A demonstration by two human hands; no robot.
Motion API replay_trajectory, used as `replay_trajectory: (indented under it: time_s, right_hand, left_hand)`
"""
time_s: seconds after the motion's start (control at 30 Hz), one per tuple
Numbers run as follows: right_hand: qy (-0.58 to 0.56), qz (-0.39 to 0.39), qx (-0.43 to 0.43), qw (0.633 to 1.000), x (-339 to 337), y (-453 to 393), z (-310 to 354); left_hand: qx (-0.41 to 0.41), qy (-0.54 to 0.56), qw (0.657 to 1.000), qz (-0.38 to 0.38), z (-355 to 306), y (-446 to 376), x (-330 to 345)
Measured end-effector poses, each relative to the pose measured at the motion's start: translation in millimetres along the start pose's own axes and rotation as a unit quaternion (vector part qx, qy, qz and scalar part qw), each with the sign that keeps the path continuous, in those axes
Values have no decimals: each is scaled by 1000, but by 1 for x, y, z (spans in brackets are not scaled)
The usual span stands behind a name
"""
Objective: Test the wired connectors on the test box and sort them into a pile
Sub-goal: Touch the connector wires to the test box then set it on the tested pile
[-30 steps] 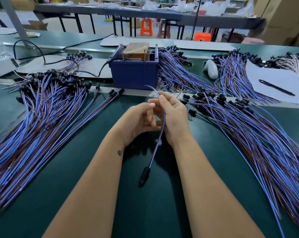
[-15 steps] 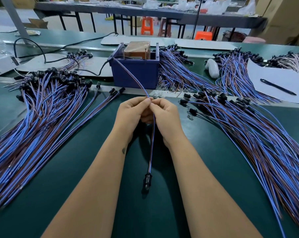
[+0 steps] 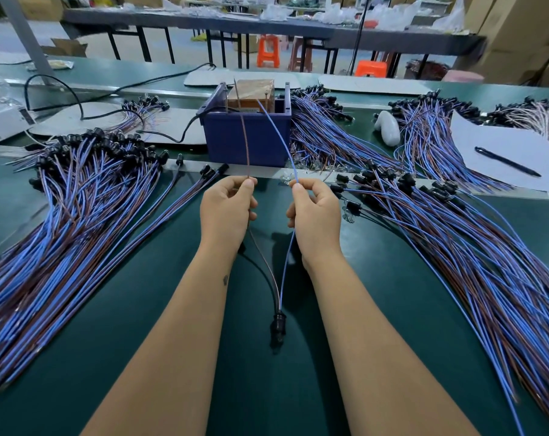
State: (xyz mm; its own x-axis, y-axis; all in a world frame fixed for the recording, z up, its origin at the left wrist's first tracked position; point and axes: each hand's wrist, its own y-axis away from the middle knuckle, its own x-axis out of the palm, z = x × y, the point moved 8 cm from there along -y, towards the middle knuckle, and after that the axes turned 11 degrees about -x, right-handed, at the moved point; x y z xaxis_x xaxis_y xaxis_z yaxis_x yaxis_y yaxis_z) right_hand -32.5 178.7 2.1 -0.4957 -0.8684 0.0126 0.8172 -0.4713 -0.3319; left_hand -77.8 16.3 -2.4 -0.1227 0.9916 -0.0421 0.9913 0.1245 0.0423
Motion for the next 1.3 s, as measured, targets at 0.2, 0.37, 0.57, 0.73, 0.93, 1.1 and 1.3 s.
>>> replay_trajectory:
  time_s: [0.2, 0.37, 0.57, 0.73, 0.93, 1.1, 1.3]
  right_hand:
    - [9, 8, -8, 1000, 2, 0, 3]
    - [14, 3, -17, 1000, 2, 0, 3]
    - [-34, -10, 25, 999, 1, -1, 0]
    - [-60, -12, 38, 997, 1, 1, 2]
    - [-40, -21, 33, 998, 0, -1, 0]
    - [-19, -14, 31, 999, 0, -1, -2]
    - [-12, -9, 32, 999, 0, -1, -2]
  left_hand:
    - [2, -27, 1000, -14, -2, 1, -2]
    - [5, -48, 999, -20, -2, 0, -3]
    - [-11, -56, 998, -36, 0, -3, -6]
    - [-27, -3, 998, -59, 0, -5, -16]
    - [-33, 25, 996, -77, 1, -8, -25]
    - [-38, 34, 995, -85, 3, -9, -28]
    - [-44, 32, 994, -97, 5, -10, -30]
